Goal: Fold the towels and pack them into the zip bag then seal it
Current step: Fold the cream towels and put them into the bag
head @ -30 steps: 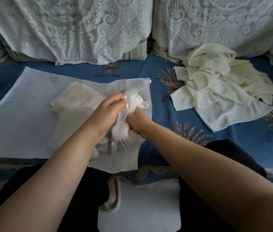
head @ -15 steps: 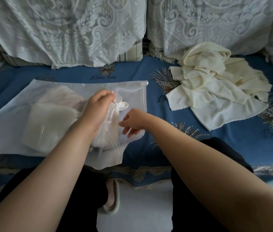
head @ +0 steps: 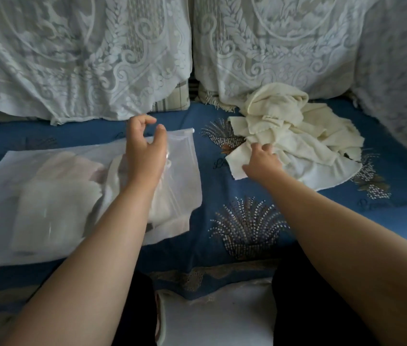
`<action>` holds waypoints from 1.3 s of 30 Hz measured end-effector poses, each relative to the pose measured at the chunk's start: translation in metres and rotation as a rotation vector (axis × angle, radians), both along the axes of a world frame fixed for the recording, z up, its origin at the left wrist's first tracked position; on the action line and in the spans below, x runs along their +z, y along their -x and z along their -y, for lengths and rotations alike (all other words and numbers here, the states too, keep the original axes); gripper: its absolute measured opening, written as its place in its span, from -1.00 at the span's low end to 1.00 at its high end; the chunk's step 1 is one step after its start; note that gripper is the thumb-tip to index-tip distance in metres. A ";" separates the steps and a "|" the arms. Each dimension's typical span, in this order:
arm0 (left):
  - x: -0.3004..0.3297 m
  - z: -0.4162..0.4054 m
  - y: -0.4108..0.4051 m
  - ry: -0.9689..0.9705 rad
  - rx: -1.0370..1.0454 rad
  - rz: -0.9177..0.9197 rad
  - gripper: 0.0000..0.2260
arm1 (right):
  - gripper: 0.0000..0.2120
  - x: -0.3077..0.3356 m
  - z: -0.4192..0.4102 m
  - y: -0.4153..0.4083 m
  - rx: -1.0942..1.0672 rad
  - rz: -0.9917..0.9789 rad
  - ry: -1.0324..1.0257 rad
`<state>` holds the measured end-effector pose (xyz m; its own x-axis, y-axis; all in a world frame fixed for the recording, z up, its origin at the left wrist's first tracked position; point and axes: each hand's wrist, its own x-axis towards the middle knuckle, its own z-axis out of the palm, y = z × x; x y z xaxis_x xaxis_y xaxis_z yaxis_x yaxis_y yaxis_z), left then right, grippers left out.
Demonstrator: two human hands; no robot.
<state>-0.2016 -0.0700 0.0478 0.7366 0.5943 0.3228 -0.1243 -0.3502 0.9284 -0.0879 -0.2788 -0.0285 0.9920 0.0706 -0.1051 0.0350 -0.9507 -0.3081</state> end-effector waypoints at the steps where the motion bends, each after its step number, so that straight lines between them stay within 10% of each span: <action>1: 0.001 0.005 -0.002 -0.084 -0.005 0.006 -0.86 | -0.39 -0.004 0.010 -0.007 -0.037 -0.030 -0.016; 5: 0.005 0.033 -0.008 -0.292 -0.063 0.064 -0.85 | -0.39 -0.017 0.042 -0.026 -0.079 -0.097 -0.091; 23: -0.012 0.079 -0.056 -0.124 -0.347 -0.334 -0.86 | -0.79 0.021 0.083 -0.054 -0.064 0.465 -0.226; 34: -0.024 0.076 -0.049 -0.071 -0.496 -0.539 -0.81 | -0.84 0.083 0.062 0.088 0.595 -0.910 -0.355; 39: -0.025 0.082 -0.042 -0.205 -0.591 -0.686 -0.70 | -0.62 0.039 0.069 0.053 0.253 -0.245 -0.116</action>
